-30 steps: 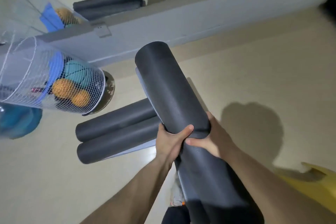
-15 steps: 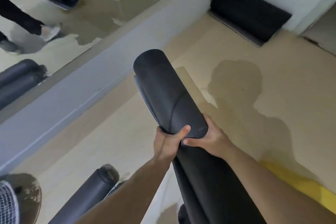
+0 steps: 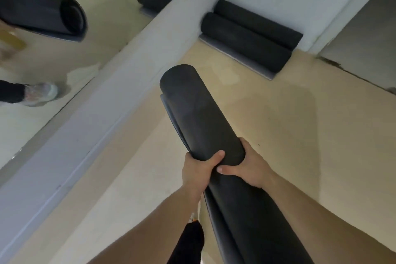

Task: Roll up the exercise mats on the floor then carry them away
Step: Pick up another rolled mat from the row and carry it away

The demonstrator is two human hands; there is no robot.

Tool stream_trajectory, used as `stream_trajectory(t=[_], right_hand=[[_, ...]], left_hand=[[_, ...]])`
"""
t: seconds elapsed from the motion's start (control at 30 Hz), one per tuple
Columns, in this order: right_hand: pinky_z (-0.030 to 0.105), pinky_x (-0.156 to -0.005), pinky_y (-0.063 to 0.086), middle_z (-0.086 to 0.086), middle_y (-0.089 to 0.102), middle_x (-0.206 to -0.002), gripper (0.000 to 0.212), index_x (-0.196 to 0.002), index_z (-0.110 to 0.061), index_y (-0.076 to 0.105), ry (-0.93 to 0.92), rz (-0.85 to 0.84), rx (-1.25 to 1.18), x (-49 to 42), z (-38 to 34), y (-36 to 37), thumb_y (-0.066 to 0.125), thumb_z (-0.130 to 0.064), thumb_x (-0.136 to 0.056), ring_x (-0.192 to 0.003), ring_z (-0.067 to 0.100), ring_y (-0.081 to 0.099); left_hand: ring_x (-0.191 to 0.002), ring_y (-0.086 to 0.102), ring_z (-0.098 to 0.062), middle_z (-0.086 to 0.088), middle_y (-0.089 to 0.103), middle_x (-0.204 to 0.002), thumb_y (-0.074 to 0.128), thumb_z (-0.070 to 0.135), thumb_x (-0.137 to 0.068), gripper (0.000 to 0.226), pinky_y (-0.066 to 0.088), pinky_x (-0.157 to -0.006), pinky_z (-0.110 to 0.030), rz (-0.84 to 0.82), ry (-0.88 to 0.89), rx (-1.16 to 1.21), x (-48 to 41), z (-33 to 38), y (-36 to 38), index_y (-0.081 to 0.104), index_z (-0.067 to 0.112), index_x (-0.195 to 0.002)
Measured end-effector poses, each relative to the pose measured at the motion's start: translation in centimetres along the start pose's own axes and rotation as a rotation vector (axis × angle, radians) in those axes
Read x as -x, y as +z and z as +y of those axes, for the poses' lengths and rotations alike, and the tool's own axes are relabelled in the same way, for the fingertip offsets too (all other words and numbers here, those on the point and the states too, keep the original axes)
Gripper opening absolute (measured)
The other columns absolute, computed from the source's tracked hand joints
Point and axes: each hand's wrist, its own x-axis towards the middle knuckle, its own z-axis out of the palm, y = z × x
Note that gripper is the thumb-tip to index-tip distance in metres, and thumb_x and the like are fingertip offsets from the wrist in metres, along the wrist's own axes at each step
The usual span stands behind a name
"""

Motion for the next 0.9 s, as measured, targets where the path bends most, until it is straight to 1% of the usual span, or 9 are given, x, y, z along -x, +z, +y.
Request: stream_trajectory(t=[0.13, 0.27, 0.47, 0.53, 0.63, 0.73, 0.83, 0.87, 0.9], right_hand=[[0.039, -0.1, 0.055, -0.023, 0.066, -0.12, 0.105, -0.133, -0.042, 0.048, 0.025, -0.005, -0.001, -9.6, -2.7, -4.4, 0.094, -0.065, -0.042, -0.109, 0.003, 0.065], [0.039, -0.103, 0.053, -0.017, 0.063, -0.127, 0.108, -0.139, -0.04, 0.045, 0.024, -0.026, 0.038, -18.8, -4.7, -8.3, 0.092, -0.066, -0.046, -0.115, 0.009, 0.062], [0.025, -0.087, 0.049, -0.016, 0.058, -0.127, 0.098, -0.142, -0.036, 0.042, 0.044, -0.101, 0.025, -32.3, -5.2, -15.1, 0.094, -0.051, -0.061, -0.112, 0.009, 0.059], [0.029, -0.092, 0.053, -0.015, 0.059, -0.129, 0.098, -0.142, -0.036, 0.043, 0.05, -0.142, 0.025, -37.1, -5.4, -17.6, 0.094, -0.052, -0.06, -0.114, 0.011, 0.06], [0.031, -0.093, 0.053, -0.013, 0.059, -0.127, 0.1, -0.142, -0.035, 0.041, 0.052, -0.171, 0.078, -44.4, -5.3, -20.5, 0.094, -0.053, -0.059, -0.113, 0.014, 0.061], [0.043, -0.099, 0.054, -0.013, 0.062, -0.125, 0.104, -0.14, -0.038, 0.041, 0.076, -0.179, 0.142, -51.4, -4.5, -22.5, 0.092, -0.061, -0.052, -0.113, 0.017, 0.062], [0.047, -0.1, 0.054, -0.015, 0.064, -0.122, 0.105, -0.134, -0.042, 0.044, 0.075, -0.18, 0.196, -57.7, -3.4, -23.6, 0.091, -0.067, -0.044, -0.112, 0.016, 0.063], [0.046, -0.1, 0.054, -0.015, 0.064, -0.122, 0.105, -0.133, -0.043, 0.044, 0.065, -0.184, 0.218, -59.7, -3.2, -23.7, 0.091, -0.067, -0.042, -0.113, 0.016, 0.063], [0.046, -0.101, 0.054, -0.015, 0.062, -0.123, 0.105, -0.134, -0.043, 0.045, 0.048, -0.19, 0.245, -61.6, -3.0, -23.8, 0.092, -0.066, -0.042, -0.114, 0.016, 0.062]], left_hand=[[-0.101, 0.068, -0.014, 0.009, 0.07, -0.114, 0.093, 0.061, -0.059, 0.085, 0.06, -0.09, -0.037, -0.013, -0.015, 0.002, -8.5, 5.7, 3.2, 0.057, 0.022, -0.125], [-0.104, 0.068, -0.016, 0.007, 0.069, -0.118, 0.092, 0.062, -0.059, 0.09, 0.061, -0.091, -0.038, -0.007, -0.028, 0.002, -16.4, 10.9, 6.4, 0.055, 0.02, -0.13], [-0.107, 0.068, -0.016, 0.009, 0.069, -0.12, 0.089, 0.073, -0.048, 0.1, 0.06, -0.094, -0.04, 0.032, -0.085, -0.014, -27.9, 16.9, 13.3, 0.056, 0.024, -0.13], [-0.108, 0.068, -0.015, 0.009, 0.069, -0.122, 0.088, 0.075, -0.049, 0.102, 0.06, -0.094, -0.039, 0.045, -0.1, -0.011, -31.7, 18.8, 15.9, 0.055, 0.024, -0.131], [-0.107, 0.067, -0.015, 0.007, 0.068, -0.121, 0.09, 0.061, -0.064, 0.085, 0.058, -0.089, -0.031, 0.064, -0.139, 0.02, -37.8, 21.1, 19.4, 0.055, 0.021, -0.13], [-0.107, 0.069, -0.017, 0.004, 0.07, -0.12, 0.091, 0.053, -0.068, 0.078, 0.059, -0.087, -0.031, 0.073, -0.157, 0.09, -43.9, 21.8, 22.5, 0.058, 0.017, -0.128], [-0.097, 0.07, -0.009, 0.006, 0.072, -0.111, 0.092, 0.045, -0.071, 0.066, 0.058, -0.071, -0.017, 0.092, -0.161, 0.156, -49.5, 21.6, 25.1, 0.061, 0.015, -0.122], [-0.094, 0.07, -0.006, 0.008, 0.073, -0.108, 0.092, 0.043, -0.072, 0.063, 0.057, -0.068, -0.015, 0.102, -0.167, 0.182, -51.2, 21.4, 25.8, 0.062, 0.015, -0.12], [-0.094, 0.071, -0.007, 0.008, 0.073, -0.107, 0.093, 0.046, -0.07, 0.065, 0.058, -0.071, -0.017, 0.113, -0.175, 0.206, -52.9, 21.3, 26.4, 0.063, 0.016, -0.12]])
